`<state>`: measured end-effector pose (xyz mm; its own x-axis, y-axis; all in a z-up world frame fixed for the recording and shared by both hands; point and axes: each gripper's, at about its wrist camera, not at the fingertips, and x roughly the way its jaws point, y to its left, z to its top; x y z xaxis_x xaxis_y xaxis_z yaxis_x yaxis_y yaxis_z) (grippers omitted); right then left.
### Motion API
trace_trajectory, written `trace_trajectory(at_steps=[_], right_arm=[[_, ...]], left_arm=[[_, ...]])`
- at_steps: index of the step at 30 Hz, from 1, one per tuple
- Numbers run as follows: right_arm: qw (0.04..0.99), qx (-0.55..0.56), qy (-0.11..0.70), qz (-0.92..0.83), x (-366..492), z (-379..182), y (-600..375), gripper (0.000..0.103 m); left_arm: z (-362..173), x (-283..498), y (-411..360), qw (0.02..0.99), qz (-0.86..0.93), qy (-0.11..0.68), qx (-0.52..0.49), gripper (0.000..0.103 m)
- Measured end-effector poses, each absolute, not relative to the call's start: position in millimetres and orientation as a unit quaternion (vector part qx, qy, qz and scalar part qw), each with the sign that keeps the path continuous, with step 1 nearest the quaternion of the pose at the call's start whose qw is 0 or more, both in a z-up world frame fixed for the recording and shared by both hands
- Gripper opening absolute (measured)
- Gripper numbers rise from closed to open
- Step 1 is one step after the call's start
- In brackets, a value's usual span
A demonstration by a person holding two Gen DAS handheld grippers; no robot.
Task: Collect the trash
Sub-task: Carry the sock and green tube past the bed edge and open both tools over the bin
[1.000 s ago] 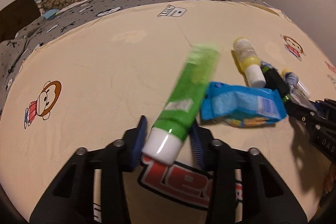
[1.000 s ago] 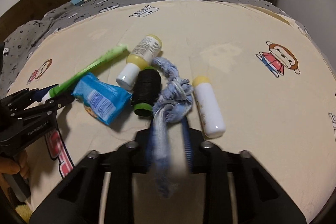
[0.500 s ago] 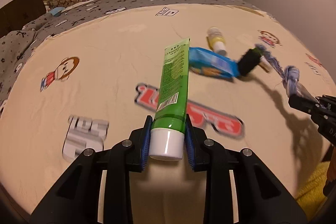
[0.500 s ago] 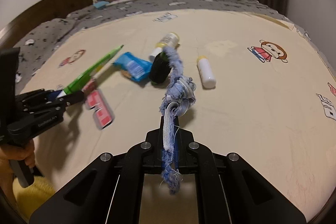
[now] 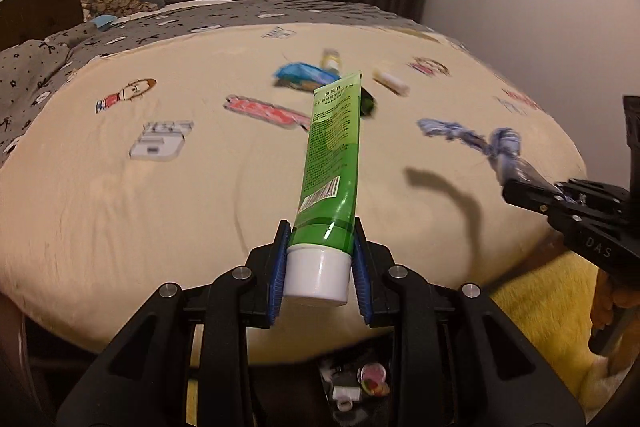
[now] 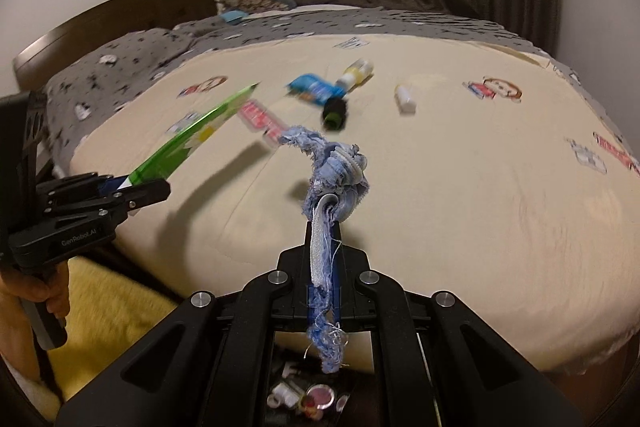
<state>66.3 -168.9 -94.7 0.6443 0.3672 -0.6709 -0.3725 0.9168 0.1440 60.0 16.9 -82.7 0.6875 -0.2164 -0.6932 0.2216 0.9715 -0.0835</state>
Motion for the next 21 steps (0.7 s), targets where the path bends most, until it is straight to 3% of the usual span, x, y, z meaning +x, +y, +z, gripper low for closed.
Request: trace_trajectory(at_steps=[13, 21], right_arm=[[0.873, -0.006, 0.435, 0.222, -2, -140, -164, 0.007], [0.837, -0.008, 0.503, 0.213, -4, -186, -157, 0.007]], left_arm=[[-122, -20, -4, 0.89, -0.155, 0.428, 0.013, 0.027], [-171, -25, -22, 0.851, -0.177, 0.494, 0.032, 0.027]])
